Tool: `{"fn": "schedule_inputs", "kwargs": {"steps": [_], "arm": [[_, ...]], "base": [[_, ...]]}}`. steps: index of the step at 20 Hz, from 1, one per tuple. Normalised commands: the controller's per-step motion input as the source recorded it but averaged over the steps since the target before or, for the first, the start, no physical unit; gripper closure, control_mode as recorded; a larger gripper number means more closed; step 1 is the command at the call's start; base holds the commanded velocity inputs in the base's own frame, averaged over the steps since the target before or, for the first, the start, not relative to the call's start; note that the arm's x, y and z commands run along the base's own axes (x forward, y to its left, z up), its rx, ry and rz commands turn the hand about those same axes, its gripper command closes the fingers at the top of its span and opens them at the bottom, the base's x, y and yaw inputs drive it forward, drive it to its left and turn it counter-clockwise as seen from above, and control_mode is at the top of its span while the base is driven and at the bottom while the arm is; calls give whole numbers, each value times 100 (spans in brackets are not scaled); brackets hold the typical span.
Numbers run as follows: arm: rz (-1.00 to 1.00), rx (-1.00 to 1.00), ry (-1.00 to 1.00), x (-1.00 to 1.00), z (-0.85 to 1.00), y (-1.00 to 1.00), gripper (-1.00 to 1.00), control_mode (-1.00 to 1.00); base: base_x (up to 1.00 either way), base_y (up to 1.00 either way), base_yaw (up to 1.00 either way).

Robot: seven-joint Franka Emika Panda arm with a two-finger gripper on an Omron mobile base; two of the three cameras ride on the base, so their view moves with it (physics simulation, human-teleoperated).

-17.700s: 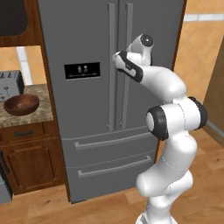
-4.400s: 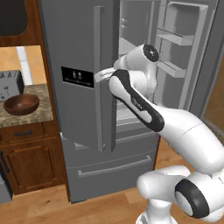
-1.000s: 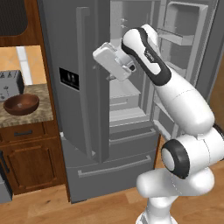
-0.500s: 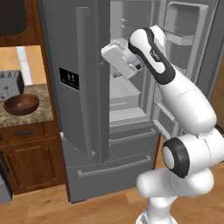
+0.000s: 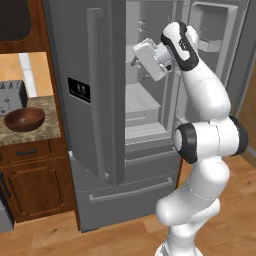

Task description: Grab a lemon wedge from the fridge and one ice cube from the ice bowl, and put them in the glass of lemonade.

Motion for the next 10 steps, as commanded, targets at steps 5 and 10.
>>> {"fn": "schedule_inputs", "kwargs": {"steps": [5,10], "arm": [[6,7,-2,54,-55,14,-100,-100],[4,4,-3,0,-18,32,-100,-100]], "base": [[0,0,0],[0,0,0]]}}
